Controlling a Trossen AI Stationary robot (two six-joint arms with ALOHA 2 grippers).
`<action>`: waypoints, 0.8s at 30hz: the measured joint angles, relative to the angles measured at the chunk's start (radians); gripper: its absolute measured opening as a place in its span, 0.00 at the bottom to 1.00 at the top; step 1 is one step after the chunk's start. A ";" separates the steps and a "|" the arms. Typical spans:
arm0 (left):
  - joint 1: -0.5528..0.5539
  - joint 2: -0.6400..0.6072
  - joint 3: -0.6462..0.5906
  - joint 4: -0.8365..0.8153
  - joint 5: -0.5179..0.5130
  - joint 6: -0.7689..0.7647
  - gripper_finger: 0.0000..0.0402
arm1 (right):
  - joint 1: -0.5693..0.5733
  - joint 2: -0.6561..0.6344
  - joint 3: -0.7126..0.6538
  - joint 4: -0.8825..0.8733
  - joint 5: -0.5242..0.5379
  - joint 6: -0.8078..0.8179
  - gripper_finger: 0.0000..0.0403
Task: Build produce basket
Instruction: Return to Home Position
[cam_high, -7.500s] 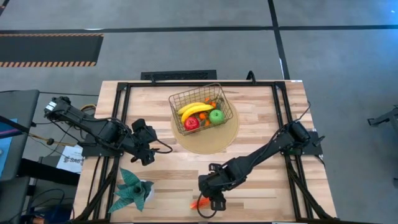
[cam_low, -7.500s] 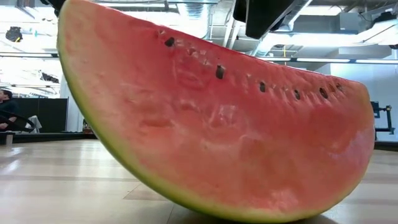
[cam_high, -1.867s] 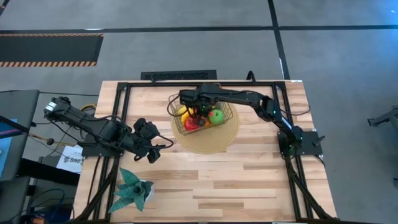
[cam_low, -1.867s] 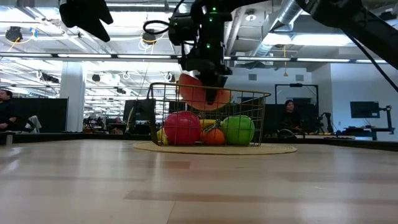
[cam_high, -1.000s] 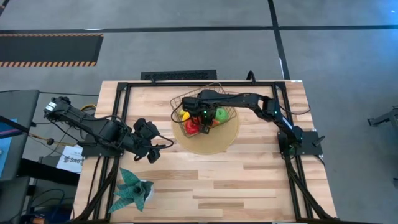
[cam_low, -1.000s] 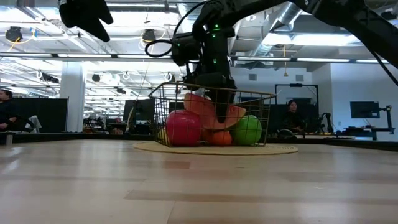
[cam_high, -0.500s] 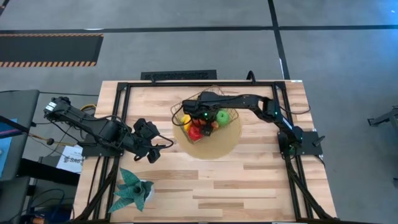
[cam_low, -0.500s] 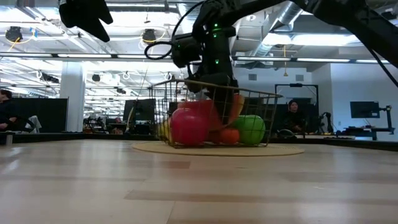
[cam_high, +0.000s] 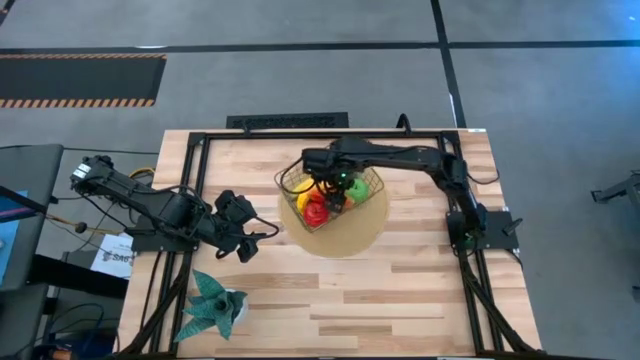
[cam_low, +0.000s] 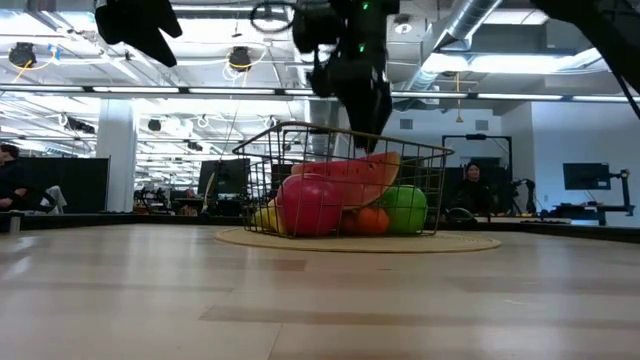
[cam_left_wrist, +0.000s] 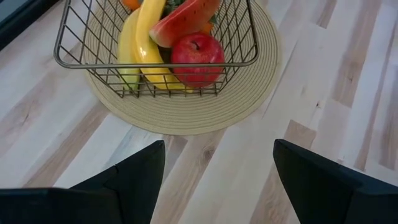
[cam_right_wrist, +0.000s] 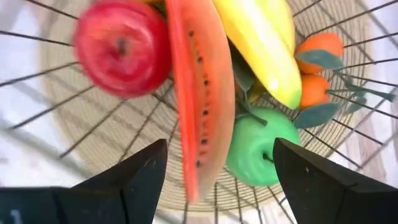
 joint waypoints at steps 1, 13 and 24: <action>0.000 0.000 0.000 -0.001 0.000 0.000 0.71 | 0.002 -0.015 0.000 0.002 0.000 0.009 0.76; 0.000 0.000 0.000 -0.003 -0.009 0.101 0.71 | 0.015 -0.232 0.000 -0.007 0.120 0.033 0.54; 0.016 -0.017 0.000 -0.045 -0.036 0.271 0.47 | 0.029 -0.535 0.001 -0.095 0.272 0.126 0.03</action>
